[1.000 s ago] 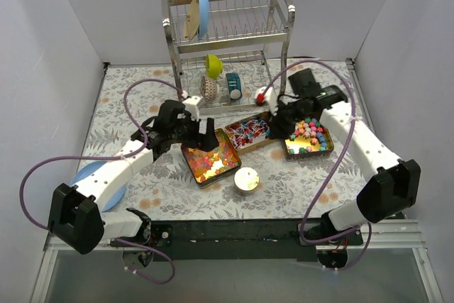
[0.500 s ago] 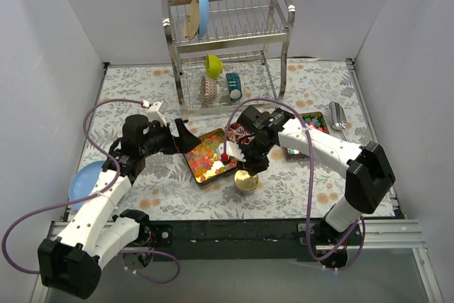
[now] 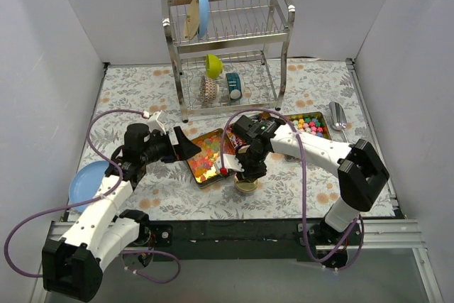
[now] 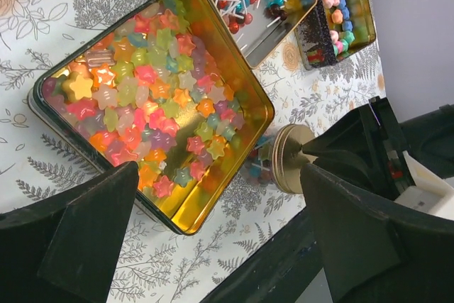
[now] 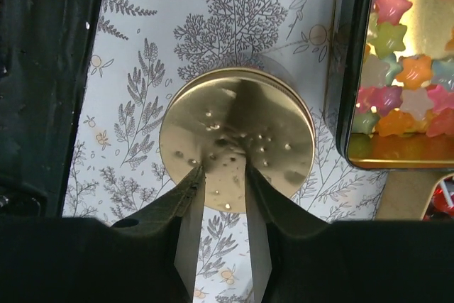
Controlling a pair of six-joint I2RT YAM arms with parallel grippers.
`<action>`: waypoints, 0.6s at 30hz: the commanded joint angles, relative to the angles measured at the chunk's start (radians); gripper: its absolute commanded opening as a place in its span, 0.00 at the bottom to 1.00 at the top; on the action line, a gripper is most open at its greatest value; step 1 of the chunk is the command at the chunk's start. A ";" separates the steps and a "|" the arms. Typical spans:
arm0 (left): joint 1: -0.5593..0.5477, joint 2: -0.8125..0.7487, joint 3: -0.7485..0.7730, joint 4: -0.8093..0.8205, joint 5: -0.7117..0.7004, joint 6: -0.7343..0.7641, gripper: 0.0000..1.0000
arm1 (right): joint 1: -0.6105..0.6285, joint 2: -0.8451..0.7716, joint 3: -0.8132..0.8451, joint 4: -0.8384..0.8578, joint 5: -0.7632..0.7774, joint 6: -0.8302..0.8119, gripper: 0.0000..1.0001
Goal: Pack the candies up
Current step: Screw the bottle lid onto the packing bottle.
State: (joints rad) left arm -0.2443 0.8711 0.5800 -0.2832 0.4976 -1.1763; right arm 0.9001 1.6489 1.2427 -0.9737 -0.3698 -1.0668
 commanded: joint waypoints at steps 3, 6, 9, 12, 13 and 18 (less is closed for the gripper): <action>0.005 -0.081 -0.117 0.114 0.050 -0.055 0.98 | 0.060 -0.015 -0.124 0.090 0.080 -0.038 0.38; -0.021 -0.069 -0.157 0.167 0.088 -0.074 0.98 | 0.063 -0.008 -0.158 0.127 0.103 -0.010 0.39; -0.102 -0.057 -0.175 0.225 0.111 -0.088 0.98 | 0.065 0.009 -0.183 0.138 0.112 0.024 0.39; -0.206 -0.038 -0.174 0.272 0.104 -0.075 0.98 | 0.065 0.029 -0.169 0.128 0.091 0.062 0.40; -0.225 -0.038 -0.175 0.277 0.101 -0.060 0.98 | 0.066 0.034 -0.151 0.132 0.075 0.071 0.41; -0.250 -0.053 -0.181 0.305 0.075 -0.034 0.98 | 0.091 0.051 -0.123 0.142 0.085 0.110 0.41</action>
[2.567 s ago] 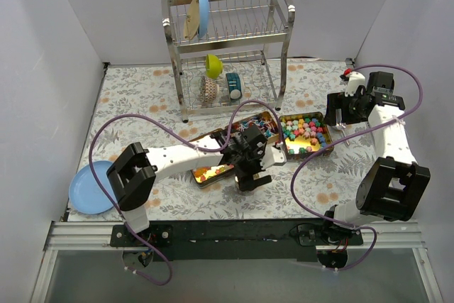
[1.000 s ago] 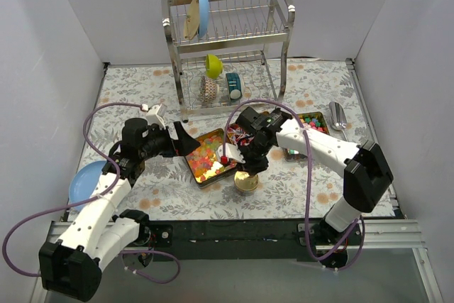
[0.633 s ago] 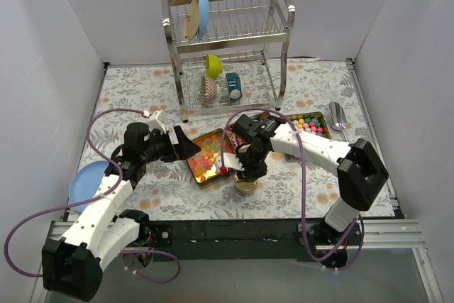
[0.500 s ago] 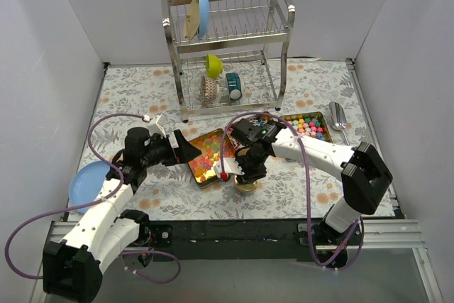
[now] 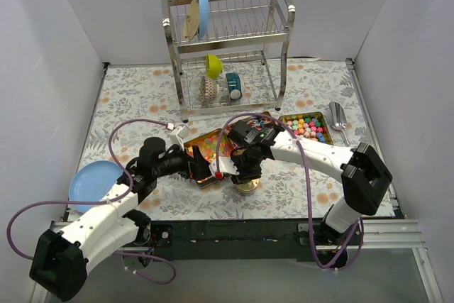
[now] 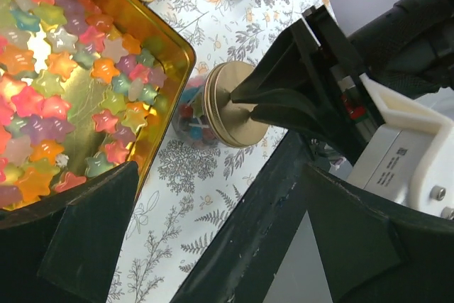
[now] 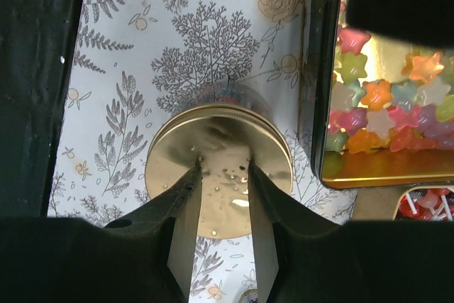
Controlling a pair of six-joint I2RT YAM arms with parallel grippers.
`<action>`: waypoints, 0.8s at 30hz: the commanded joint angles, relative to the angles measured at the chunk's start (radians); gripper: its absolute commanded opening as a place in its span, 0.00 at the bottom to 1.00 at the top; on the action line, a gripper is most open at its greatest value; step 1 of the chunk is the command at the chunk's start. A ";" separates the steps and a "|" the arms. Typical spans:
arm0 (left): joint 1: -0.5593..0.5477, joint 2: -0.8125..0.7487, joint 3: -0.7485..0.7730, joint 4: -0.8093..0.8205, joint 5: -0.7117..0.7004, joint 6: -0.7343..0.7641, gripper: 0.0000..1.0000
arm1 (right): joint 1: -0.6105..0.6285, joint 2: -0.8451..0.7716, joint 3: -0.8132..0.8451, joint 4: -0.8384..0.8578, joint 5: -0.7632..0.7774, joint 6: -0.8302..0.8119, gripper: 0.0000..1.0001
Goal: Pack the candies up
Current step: Screw the bottle lid onto the packing bottle.
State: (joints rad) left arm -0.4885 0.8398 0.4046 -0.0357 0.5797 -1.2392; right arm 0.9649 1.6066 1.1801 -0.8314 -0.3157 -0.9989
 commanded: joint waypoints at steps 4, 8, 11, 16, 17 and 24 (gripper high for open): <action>-0.005 -0.057 -0.006 -0.005 -0.007 0.049 0.98 | 0.049 0.084 -0.095 0.014 0.026 0.048 0.41; -0.005 -0.093 0.008 -0.056 -0.043 0.066 0.98 | 0.074 0.059 -0.142 0.026 0.010 0.063 0.41; -0.007 -0.085 0.004 -0.064 -0.075 0.069 0.98 | 0.086 0.039 -0.183 0.031 -0.008 0.085 0.41; -0.005 -0.077 -0.004 -0.044 -0.024 0.070 0.98 | 0.060 0.016 -0.207 0.023 0.006 0.134 0.42; -0.005 -0.076 -0.006 -0.043 -0.020 0.072 0.98 | 0.046 0.004 -0.214 0.012 0.010 0.132 0.42; -0.073 -0.033 -0.050 0.083 -0.049 0.122 0.98 | -0.068 -0.057 -0.255 -0.075 0.052 0.089 0.42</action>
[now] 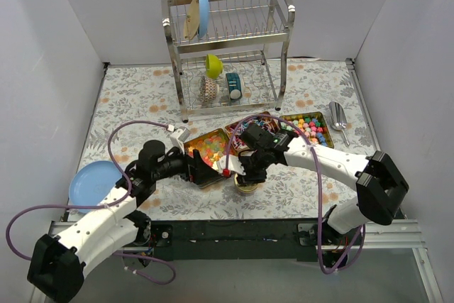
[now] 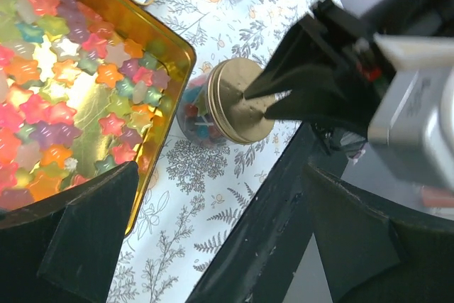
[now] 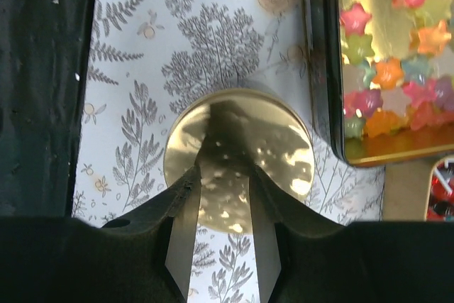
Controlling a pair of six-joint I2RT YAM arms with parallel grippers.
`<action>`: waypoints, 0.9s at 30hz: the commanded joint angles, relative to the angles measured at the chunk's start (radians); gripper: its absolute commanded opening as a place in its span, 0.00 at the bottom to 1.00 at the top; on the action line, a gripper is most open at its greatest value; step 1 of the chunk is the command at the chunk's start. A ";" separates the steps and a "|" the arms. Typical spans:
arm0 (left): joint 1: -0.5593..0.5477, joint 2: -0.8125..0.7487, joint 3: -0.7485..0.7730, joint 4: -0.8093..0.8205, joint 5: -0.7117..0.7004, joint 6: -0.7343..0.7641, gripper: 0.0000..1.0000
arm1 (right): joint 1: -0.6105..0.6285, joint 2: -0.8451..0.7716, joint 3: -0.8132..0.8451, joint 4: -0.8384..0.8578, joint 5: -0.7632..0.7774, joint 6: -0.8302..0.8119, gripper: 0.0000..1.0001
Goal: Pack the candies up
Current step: Screw the bottle lid onto the packing bottle.
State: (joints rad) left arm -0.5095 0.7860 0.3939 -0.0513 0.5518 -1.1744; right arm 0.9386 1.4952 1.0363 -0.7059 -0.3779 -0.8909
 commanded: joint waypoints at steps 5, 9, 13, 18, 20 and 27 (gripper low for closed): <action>-0.233 0.071 -0.089 0.215 -0.148 0.151 0.98 | -0.055 0.014 -0.098 -0.205 0.113 -0.005 0.41; -0.337 0.108 -0.131 0.350 -0.286 0.222 0.98 | -0.119 -0.023 0.089 -0.270 0.022 0.064 0.43; -0.421 0.154 -0.178 0.485 -0.328 0.317 0.98 | -0.227 -0.046 0.278 -0.288 0.002 0.219 0.57; -0.478 0.226 -0.193 0.594 -0.332 0.404 0.98 | -0.288 -0.092 0.320 -0.271 0.051 0.323 0.69; -0.498 0.266 -0.204 0.631 -0.343 0.438 0.98 | -0.308 -0.117 0.289 -0.253 0.065 0.351 0.71; -0.517 0.366 -0.221 0.737 -0.345 0.499 0.98 | -0.343 -0.158 0.231 -0.218 0.089 0.402 0.73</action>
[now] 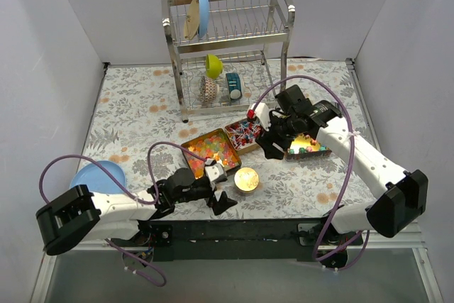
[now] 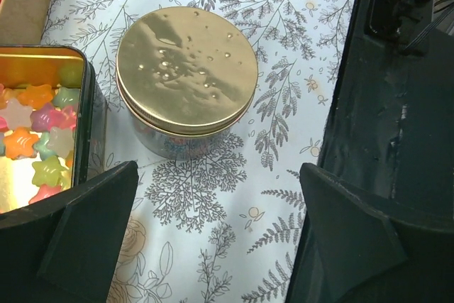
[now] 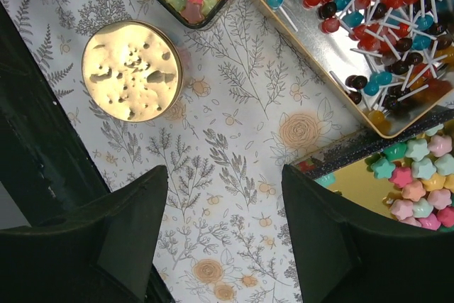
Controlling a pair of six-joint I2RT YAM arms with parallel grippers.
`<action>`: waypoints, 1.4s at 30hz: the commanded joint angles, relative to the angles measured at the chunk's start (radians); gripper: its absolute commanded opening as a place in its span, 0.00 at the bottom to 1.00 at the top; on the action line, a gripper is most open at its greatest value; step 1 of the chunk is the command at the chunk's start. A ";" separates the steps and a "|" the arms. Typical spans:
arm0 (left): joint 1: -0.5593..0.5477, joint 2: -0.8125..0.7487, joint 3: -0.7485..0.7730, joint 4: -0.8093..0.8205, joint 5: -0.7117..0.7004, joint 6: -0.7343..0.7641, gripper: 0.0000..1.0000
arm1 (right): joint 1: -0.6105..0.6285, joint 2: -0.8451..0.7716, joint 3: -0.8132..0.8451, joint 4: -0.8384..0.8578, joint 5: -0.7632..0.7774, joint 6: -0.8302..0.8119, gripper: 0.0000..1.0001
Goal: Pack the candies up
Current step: Screw the bottle lid onto the packing bottle.
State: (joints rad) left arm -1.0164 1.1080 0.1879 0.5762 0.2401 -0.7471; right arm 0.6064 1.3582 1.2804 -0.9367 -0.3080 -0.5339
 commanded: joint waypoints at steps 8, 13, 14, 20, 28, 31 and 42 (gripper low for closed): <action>-0.024 0.344 -0.038 0.466 -0.102 0.166 0.98 | -0.026 -0.022 -0.039 0.019 0.116 0.097 0.93; -0.025 0.593 -0.044 0.758 -0.099 0.204 0.98 | -0.028 -0.071 -0.108 0.004 -0.051 0.022 0.98; -0.025 0.616 -0.042 0.784 -0.094 0.203 0.98 | -0.027 -0.097 -0.122 0.009 -0.081 -0.007 0.98; -0.025 0.785 0.013 0.933 -0.148 0.201 0.98 | -0.019 -0.113 -0.204 0.062 -0.197 -0.245 0.97; -0.027 0.908 0.016 1.087 -0.162 0.219 0.93 | 0.050 0.013 -0.184 0.076 -0.241 -0.547 0.97; -0.027 0.894 0.013 1.074 -0.168 0.209 0.86 | 0.069 0.054 -0.182 0.091 -0.269 -0.643 0.97; -0.027 0.888 0.010 1.034 -0.117 0.201 0.32 | 0.168 0.168 -0.167 0.122 -0.330 -0.692 0.98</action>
State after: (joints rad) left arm -1.0458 1.9308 0.2562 1.4113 0.1532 -0.6022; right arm 0.7387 1.5410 1.1049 -0.8551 -0.5911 -1.1854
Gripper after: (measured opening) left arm 0.817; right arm 0.981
